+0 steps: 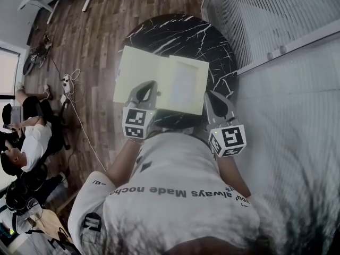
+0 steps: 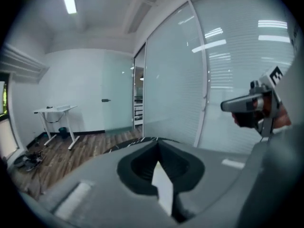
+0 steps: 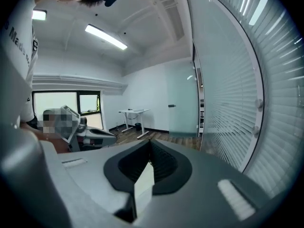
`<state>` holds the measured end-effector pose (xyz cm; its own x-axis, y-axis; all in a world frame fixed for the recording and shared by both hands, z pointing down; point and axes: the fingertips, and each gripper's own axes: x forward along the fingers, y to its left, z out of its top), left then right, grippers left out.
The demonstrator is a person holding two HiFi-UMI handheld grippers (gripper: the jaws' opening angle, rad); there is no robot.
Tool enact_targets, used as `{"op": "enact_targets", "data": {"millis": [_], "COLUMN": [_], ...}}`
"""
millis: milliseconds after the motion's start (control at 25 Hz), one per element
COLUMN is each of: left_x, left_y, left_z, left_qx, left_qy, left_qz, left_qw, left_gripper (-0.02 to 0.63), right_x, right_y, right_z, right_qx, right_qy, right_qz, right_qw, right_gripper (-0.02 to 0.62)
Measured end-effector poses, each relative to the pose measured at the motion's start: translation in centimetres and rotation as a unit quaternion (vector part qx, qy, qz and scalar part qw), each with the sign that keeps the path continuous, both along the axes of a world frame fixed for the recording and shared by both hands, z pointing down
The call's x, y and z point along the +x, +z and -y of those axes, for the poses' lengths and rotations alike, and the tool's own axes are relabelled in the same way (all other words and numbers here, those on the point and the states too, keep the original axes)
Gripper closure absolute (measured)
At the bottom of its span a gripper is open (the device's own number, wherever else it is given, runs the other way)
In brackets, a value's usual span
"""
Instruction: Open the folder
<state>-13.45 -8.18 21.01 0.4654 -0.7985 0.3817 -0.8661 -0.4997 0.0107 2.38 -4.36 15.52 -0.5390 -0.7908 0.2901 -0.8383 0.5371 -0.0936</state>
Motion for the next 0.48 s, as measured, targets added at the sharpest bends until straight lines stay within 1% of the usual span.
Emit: {"op": "enact_targets", "data": {"millis": [120,240,360,480], "left_x": [2.5,5.3,7.6,9.6], "left_y": [-3.8,-6.6,-8.0,-8.7], "left_z": [-0.5,-1.0,-1.8,-2.3], "left_qx": [0.033,0.052,0.067,0.076], "left_qy": [0.025,0.050,0.071,0.091], "left_qz": [-0.040,-0.073,-0.095,-0.108], "left_qw": [0.9984,0.9948,0.9908,0.9871], "left_gripper": [0.604,0.604,0.604,0.604], "right_x": [0.3,0.8,1.1,1.4], "right_y": [-1.4,-2.6,-3.7,-4.4], "right_z": [-0.3,-0.5,-0.8,-0.8], "right_qx": [0.017,0.034,0.052,0.064], "right_qy": [0.002,0.001,-0.002,-0.001], "right_qz": [-0.006,-0.013,-0.021,-0.027], "right_qw": [1.000,0.999,0.998,0.998], "right_gripper": [0.594,0.594,0.594,0.594]}}
